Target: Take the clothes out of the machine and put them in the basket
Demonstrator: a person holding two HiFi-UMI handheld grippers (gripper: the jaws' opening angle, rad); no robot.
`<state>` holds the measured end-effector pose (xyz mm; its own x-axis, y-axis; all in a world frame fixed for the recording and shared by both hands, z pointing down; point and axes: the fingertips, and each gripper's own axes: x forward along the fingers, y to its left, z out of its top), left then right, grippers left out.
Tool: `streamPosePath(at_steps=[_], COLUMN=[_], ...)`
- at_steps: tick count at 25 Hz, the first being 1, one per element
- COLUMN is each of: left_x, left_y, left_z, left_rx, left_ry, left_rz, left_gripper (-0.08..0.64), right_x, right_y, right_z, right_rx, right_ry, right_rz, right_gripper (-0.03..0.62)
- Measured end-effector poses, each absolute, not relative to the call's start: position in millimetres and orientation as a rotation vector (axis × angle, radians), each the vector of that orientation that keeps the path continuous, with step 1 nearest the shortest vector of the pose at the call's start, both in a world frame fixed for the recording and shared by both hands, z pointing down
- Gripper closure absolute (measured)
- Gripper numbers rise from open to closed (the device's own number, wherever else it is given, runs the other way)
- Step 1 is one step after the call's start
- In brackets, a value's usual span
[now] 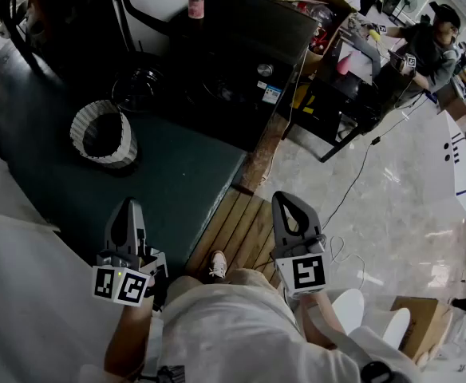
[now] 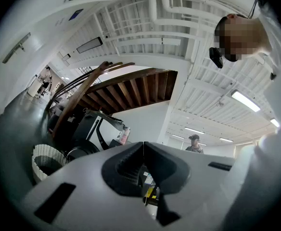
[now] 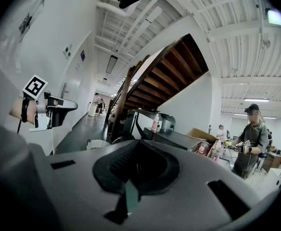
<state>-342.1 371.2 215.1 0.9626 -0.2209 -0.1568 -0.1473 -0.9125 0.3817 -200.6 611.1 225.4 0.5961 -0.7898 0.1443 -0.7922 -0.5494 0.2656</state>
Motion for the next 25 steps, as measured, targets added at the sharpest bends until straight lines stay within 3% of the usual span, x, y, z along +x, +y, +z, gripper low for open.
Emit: streamPosePath(at_steps=[19, 20, 22, 25], left_x=[-326, -322, -313, -300], left_y=[343, 343, 341, 338], left_z=[219, 222, 230, 237], left_rx=[2.709, 2.711, 2.701, 2.683], left_ry=[-0.270, -0.283, -0.315, -0.361], left_rz=[-0.274, -0.252, -0.213, -0.192], left_gripper=[0.527, 0.492, 0.347, 0.213], right_x=[-183, -180, -173, -160], right_y=[581, 582, 585, 590], right_z=[220, 221, 224, 227], right_rx=[2.560, 2.561, 2.561, 2.561], right_ry=[-1.391, -1.389, -1.385, -1.384], right_rz=[0.015, 0.019, 0.022, 0.025], right_gripper=[0.580, 0.580, 0.580, 0.580])
